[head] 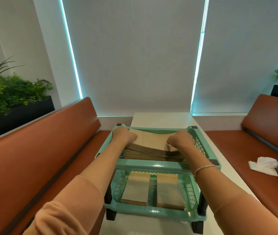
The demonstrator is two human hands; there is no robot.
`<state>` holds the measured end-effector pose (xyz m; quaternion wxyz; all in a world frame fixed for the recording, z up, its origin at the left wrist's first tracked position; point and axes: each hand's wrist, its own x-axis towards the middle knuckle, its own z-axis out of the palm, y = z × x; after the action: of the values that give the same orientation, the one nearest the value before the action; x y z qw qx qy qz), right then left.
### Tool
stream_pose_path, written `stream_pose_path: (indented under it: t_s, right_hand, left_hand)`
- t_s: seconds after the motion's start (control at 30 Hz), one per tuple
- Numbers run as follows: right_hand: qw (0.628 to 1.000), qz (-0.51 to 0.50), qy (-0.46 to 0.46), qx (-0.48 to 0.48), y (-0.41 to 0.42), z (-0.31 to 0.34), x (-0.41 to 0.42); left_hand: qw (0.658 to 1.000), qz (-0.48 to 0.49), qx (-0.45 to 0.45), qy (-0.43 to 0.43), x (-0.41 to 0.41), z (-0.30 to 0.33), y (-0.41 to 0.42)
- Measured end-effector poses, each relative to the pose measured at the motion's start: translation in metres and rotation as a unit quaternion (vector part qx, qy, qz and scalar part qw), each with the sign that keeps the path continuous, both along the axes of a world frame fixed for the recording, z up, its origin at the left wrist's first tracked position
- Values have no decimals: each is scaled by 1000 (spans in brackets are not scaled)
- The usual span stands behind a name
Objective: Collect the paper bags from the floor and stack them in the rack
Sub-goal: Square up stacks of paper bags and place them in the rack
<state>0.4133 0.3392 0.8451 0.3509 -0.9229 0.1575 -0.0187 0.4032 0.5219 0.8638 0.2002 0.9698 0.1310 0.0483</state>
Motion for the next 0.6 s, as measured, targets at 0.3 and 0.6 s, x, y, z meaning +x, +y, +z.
stream_pose_path:
  t_s: [0.3, 0.6]
  right_hand:
    - [997, 19, 55, -51, 3, -1, -1]
    - [994, 35, 97, -42, 7, -4, 6]
  left_hand:
    - [999, 14, -49, 4, 0, -3, 0]
    - [995, 10, -90, 45, 8, -7, -1]
